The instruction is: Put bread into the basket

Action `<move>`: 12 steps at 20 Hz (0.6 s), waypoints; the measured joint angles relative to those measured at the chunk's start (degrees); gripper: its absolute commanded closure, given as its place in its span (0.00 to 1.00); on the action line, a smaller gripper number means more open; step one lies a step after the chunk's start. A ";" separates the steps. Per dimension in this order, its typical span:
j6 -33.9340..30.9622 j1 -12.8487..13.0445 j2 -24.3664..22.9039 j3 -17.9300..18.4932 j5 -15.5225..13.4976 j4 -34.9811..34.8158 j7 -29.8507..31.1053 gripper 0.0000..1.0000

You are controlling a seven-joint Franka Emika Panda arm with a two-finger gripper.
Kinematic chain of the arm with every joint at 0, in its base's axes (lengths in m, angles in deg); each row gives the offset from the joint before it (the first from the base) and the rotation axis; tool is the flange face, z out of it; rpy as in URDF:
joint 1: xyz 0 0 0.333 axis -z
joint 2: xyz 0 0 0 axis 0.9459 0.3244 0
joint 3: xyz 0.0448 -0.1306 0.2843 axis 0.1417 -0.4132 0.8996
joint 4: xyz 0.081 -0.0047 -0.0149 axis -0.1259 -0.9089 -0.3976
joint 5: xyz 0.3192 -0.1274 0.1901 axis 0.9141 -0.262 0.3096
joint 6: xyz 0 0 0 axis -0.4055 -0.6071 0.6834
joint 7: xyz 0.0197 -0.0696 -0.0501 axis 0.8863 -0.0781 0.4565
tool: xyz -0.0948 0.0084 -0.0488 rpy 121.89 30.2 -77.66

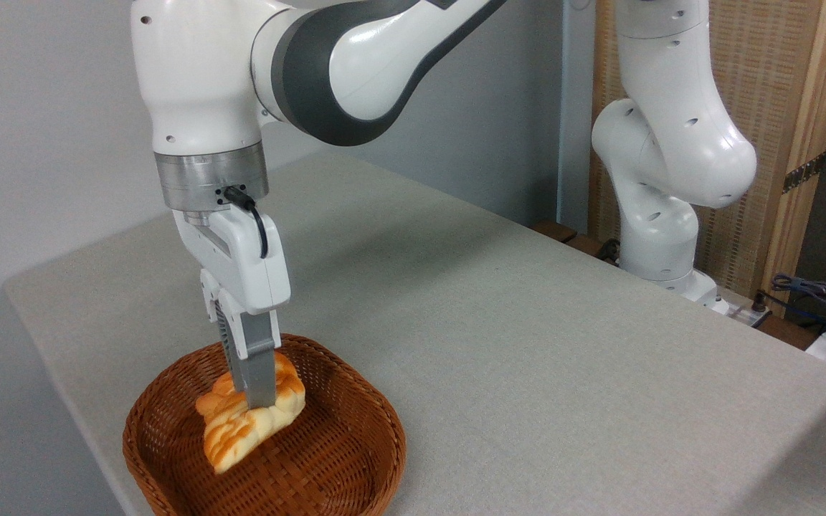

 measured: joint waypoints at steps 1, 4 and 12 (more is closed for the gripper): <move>-0.02 0.00 0.00 0.01 0.00 0.04 0.00 0.00; -0.17 0.01 -0.06 0.01 0.00 0.37 0.00 0.00; -11.10 -0.11 -3.81 4.17 -10.95 4.58 0.12 0.00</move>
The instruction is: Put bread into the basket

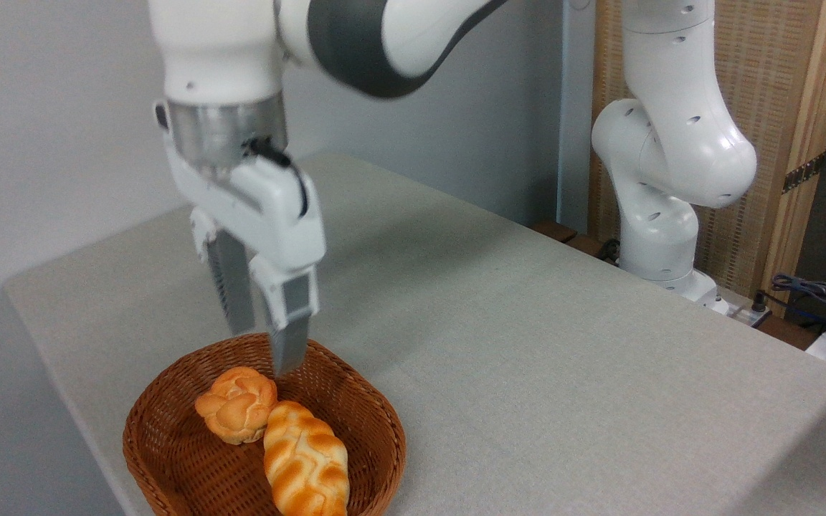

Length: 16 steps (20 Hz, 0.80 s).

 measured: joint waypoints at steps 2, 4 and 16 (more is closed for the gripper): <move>-6.38 -0.19 -1.71 1.18 -1.54 2.01 0.27 0.00; -10.94 -0.82 -2.98 1.25 -2.11 3.63 2.07 0.00; -15.05 -4.05 -5.92 -7.95 0.13 3.26 8.03 0.00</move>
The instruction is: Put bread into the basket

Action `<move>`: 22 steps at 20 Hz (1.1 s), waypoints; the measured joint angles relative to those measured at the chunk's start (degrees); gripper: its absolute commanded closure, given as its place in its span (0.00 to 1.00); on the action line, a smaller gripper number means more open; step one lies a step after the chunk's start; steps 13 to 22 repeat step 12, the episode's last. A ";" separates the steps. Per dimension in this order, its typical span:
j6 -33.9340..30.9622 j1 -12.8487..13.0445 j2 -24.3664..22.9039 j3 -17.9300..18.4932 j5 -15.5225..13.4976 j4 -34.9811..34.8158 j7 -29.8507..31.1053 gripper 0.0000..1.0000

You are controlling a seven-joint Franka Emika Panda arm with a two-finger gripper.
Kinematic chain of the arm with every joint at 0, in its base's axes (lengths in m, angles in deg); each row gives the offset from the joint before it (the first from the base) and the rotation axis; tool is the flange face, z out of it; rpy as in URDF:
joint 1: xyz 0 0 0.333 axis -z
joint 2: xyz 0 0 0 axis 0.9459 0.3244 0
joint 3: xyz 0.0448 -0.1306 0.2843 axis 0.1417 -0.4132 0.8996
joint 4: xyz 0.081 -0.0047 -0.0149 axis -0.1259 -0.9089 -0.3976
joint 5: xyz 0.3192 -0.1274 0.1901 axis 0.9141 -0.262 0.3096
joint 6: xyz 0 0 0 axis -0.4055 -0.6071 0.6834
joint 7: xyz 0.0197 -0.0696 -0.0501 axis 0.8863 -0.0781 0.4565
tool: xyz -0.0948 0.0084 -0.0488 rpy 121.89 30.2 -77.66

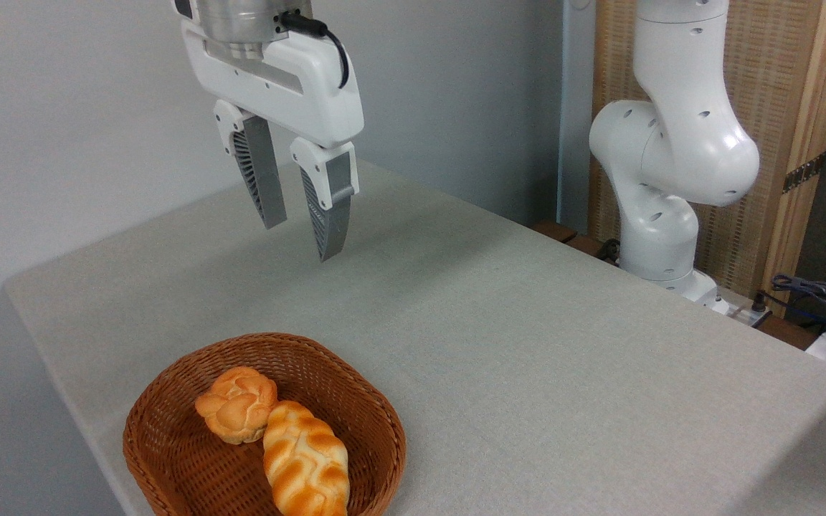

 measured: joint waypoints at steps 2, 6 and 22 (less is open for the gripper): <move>0.22 1.73 -0.29 -0.14 1.13 -1.62 0.04 0.00; 1.93 3.01 -1.51 -0.68 1.41 -4.80 0.21 0.00; 1.95 2.96 -2.69 -0.84 2.71 -5.62 1.16 0.00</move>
